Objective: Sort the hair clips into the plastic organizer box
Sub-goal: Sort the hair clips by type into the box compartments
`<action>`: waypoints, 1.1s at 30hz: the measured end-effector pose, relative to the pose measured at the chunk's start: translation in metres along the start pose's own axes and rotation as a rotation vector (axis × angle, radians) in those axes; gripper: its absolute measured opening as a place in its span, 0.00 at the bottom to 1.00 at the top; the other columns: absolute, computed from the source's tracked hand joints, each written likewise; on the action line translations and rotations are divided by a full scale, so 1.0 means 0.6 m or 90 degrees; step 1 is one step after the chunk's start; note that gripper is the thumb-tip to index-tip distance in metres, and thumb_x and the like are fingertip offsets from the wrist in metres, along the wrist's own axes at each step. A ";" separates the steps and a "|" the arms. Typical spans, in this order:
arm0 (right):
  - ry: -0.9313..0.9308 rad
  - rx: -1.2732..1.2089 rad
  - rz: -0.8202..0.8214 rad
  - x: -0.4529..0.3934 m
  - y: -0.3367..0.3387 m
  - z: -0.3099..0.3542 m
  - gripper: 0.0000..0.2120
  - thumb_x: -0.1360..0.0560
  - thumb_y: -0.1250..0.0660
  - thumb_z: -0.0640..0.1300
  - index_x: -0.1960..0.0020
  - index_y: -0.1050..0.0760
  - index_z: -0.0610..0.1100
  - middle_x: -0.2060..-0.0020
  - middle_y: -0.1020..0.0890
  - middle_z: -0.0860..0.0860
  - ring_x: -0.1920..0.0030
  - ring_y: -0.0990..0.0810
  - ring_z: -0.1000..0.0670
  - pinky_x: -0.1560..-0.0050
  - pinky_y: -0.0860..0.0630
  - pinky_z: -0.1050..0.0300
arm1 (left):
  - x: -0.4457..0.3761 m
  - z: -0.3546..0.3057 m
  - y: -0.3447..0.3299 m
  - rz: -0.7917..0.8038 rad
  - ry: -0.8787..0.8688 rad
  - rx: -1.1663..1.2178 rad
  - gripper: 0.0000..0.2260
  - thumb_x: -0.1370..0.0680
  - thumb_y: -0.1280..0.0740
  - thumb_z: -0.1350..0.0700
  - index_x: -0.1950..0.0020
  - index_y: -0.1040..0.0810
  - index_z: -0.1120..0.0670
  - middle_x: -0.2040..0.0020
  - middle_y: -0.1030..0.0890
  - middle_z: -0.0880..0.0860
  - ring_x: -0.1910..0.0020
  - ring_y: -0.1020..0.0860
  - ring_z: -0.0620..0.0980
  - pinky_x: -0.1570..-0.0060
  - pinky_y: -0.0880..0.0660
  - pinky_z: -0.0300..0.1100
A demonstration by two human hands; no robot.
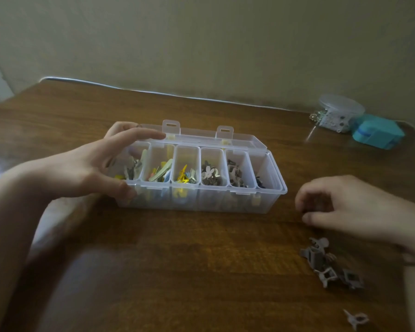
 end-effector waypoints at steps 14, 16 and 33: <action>0.220 -0.199 -0.409 0.022 0.067 0.077 0.08 0.28 0.33 0.55 0.51 0.21 0.55 0.55 0.20 0.58 0.54 0.21 0.55 0.56 0.24 0.59 | -0.001 0.005 0.002 0.004 -0.003 -0.002 0.48 0.49 0.25 0.26 0.30 0.35 0.29 0.33 0.35 0.36 0.31 0.35 0.34 0.39 0.34 0.38; 0.146 -0.183 -0.360 0.035 0.080 0.044 0.12 0.32 0.34 0.64 0.54 0.23 0.59 0.58 0.20 0.59 0.56 0.21 0.58 0.59 0.23 0.58 | 0.000 0.003 0.002 0.002 -0.003 -0.007 0.47 0.49 0.26 0.25 0.30 0.35 0.28 0.35 0.35 0.33 0.32 0.35 0.32 0.40 0.34 0.35; 0.126 -0.034 0.026 0.030 -0.001 0.052 0.13 0.34 0.28 0.62 0.52 0.27 0.65 0.53 0.22 0.67 0.54 0.21 0.59 0.55 0.22 0.55 | -0.001 0.005 0.001 -0.003 -0.001 0.010 0.48 0.49 0.25 0.26 0.30 0.34 0.29 0.32 0.34 0.39 0.30 0.37 0.32 0.36 0.36 0.38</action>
Point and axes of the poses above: each hand's wrist, its own x-axis away from the middle knuckle, its own y-axis out of the back of the hand, z = x × y, the point moved 8 cm from there along -x, towards the middle knuckle
